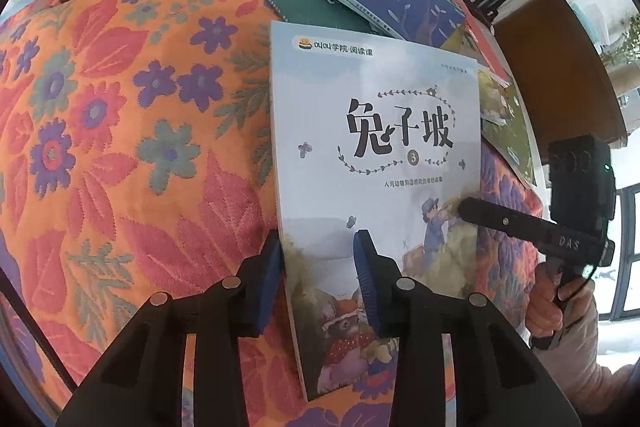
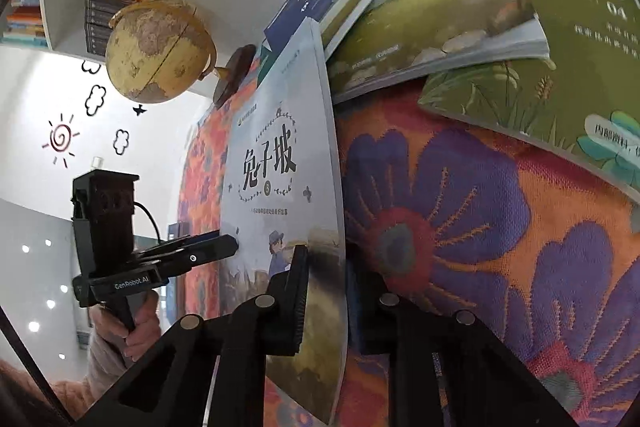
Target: Organize books
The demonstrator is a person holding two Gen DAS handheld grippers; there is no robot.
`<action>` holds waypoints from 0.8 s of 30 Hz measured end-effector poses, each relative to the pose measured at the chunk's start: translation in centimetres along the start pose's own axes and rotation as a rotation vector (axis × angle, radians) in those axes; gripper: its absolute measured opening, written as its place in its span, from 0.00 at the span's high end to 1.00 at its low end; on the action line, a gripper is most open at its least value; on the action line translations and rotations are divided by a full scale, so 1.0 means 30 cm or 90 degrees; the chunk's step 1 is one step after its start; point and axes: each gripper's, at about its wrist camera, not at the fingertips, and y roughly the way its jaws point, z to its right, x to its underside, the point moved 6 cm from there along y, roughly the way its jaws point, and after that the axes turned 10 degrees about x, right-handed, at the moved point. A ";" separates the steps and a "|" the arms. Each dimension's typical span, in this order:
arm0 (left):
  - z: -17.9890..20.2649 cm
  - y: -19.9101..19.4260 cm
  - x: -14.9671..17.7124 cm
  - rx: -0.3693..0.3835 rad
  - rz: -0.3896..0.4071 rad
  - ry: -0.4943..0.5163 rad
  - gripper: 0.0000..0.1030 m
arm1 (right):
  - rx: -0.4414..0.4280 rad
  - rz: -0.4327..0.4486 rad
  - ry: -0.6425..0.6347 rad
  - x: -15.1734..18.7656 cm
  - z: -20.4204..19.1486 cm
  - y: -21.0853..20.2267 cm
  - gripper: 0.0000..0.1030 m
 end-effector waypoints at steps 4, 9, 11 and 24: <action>0.010 -0.003 0.002 -0.047 0.003 0.008 0.69 | 0.061 0.016 -0.028 0.003 -0.033 -0.012 0.85; 0.065 -0.040 0.006 -0.113 0.032 0.090 0.74 | 0.084 0.049 -0.059 -0.001 -0.103 -0.068 0.89; 0.076 -0.051 0.012 -0.097 0.030 0.089 0.74 | 0.103 0.050 -0.059 -0.003 -0.110 -0.075 0.89; 0.052 -0.182 0.042 -0.076 0.058 0.074 0.74 | 0.089 0.059 -0.086 0.032 -0.255 -0.100 0.89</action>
